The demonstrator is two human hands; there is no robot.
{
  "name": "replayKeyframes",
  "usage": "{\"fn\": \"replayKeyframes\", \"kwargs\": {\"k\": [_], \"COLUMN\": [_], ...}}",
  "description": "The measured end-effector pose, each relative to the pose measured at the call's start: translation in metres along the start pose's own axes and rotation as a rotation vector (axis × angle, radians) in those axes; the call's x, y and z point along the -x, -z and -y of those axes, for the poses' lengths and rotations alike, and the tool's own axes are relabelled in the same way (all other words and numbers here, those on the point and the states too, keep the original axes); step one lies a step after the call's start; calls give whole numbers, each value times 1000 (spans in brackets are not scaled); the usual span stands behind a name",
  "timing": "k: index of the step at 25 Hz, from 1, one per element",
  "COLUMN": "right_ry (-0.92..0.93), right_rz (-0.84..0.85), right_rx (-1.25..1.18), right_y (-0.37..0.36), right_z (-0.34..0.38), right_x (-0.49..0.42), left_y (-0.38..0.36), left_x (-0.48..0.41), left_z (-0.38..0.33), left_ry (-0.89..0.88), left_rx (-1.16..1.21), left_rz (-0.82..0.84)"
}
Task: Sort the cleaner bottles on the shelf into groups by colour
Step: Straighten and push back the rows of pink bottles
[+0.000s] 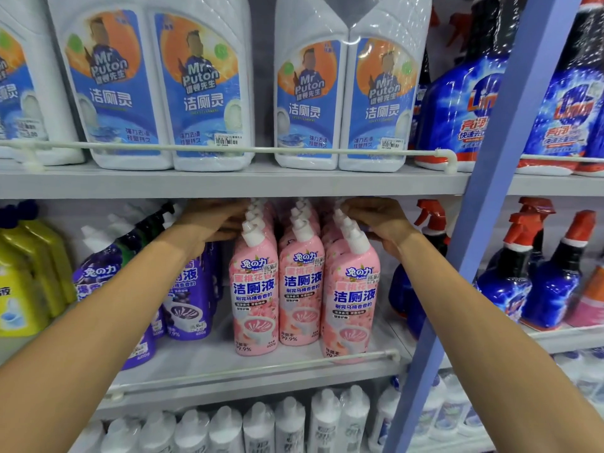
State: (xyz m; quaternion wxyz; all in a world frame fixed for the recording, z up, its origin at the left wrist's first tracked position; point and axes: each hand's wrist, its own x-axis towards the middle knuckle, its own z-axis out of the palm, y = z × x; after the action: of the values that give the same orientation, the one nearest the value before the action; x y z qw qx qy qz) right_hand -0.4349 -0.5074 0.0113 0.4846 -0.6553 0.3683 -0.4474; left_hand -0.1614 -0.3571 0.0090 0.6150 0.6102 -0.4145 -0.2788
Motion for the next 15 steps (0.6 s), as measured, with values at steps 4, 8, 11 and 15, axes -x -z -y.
{"fn": "replayKeyframes", "kwargs": {"k": [4,8,11,15], "right_ry": [81,44,33,59], "right_rz": [-67,-17,24,65], "right_rx": [118,115,104,119], "right_y": [-4,-2,-3,-3], "right_z": [-1,-12,-17,-22], "right_x": [-23,-39,-46,-53], "left_y": [-1,-10,-13,-9], "left_x": [-17,-23,-27,-30], "left_z": [4,6,12,16], "left_ry": [-27,9,0,-12], "left_rx": [36,-5,19,49], "left_rz": [-84,9,5,-10]}}
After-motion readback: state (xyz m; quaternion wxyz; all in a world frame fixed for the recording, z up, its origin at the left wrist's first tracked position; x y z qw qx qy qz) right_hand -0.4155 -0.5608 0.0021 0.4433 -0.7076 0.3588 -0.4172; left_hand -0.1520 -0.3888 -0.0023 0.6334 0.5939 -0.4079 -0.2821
